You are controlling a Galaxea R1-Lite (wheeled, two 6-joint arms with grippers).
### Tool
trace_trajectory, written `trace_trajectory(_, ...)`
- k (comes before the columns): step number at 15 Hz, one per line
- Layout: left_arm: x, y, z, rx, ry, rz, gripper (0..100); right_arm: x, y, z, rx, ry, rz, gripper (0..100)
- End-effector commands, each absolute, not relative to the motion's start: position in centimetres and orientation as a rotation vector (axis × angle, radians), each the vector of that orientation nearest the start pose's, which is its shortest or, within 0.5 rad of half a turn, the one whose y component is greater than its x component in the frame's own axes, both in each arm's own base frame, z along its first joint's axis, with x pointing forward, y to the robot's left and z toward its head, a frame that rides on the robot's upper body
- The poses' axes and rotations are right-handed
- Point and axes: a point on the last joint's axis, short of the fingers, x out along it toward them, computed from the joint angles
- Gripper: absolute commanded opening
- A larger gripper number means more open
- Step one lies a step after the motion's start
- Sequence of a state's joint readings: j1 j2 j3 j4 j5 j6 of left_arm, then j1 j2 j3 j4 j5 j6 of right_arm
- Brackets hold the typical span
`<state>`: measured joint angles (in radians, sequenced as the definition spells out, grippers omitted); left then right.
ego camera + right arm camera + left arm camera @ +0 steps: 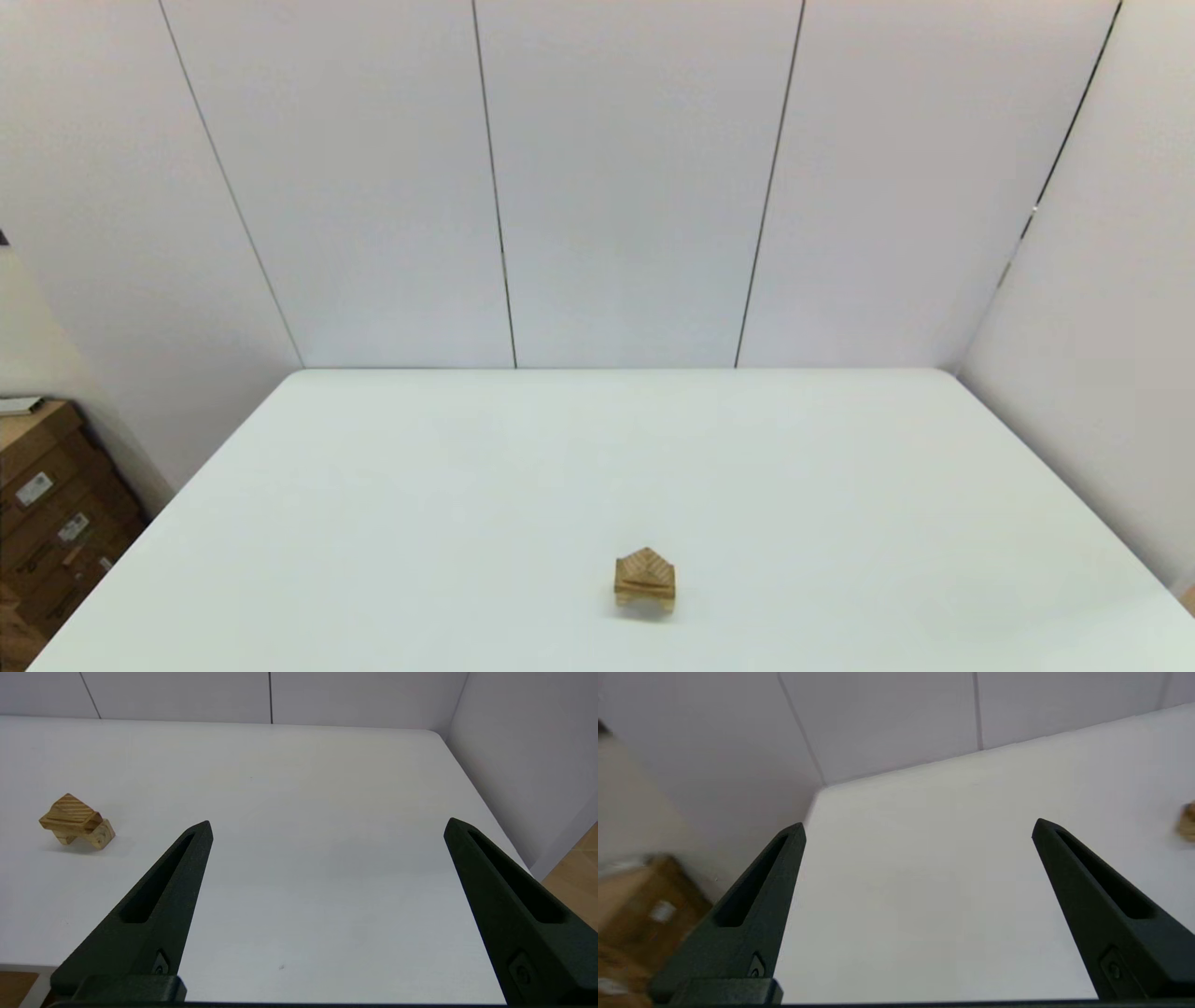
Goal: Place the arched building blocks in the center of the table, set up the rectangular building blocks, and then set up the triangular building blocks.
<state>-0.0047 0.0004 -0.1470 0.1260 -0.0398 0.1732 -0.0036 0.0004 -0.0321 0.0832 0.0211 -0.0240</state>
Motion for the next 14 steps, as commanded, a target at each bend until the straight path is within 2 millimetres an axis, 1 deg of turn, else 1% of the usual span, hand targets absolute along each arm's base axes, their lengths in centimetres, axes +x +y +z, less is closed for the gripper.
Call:
trace_trajectory(1, -2.57, -0.11, 8.12, 0.121, 0.003, -0.059, 100, -2.56, 0.06, 7.58, -0.024, 0.049, 0.019, 100)
trace_trajectory(4, -2.39, -0.11, 7.54, 0.131, 0.021, -0.058, 100, -2.56, 0.06, 7.57, -0.024, 0.05, 0.019, 100)
trace_trajectory(14, -2.36, -0.08, 7.46, 0.089, 0.023, -0.046, 100, -2.56, 0.06, 7.57, -0.024, 0.05, 0.019, 100)
